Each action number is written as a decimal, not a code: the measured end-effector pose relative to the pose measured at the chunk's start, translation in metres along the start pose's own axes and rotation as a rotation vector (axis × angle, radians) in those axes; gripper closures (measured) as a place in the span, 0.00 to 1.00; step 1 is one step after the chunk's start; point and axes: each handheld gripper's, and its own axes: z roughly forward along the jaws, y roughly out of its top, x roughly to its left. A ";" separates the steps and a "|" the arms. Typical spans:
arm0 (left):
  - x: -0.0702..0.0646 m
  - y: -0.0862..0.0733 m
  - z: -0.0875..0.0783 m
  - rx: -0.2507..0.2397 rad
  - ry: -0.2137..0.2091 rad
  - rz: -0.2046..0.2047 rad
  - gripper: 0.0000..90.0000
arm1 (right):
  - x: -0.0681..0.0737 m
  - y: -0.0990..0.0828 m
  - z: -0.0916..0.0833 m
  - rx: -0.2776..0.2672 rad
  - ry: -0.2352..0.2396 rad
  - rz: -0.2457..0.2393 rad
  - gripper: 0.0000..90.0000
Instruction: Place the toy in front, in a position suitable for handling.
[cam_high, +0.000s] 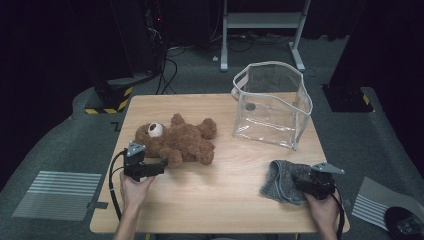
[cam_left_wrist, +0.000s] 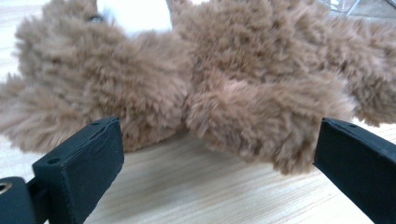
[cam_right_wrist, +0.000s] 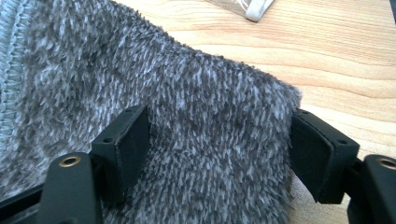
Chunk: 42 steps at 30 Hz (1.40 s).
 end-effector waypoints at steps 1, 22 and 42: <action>0.000 0.000 0.000 0.000 0.000 0.000 0.02 | 0.000 0.000 0.000 0.000 0.000 0.000 0.28; -0.015 0.036 0.025 0.033 -0.040 0.034 0.02 | 0.000 0.000 0.000 -0.001 -0.002 -0.002 0.28; -0.019 0.065 0.048 0.026 -0.015 0.066 0.03 | 0.000 0.000 0.000 0.000 -0.001 0.001 0.28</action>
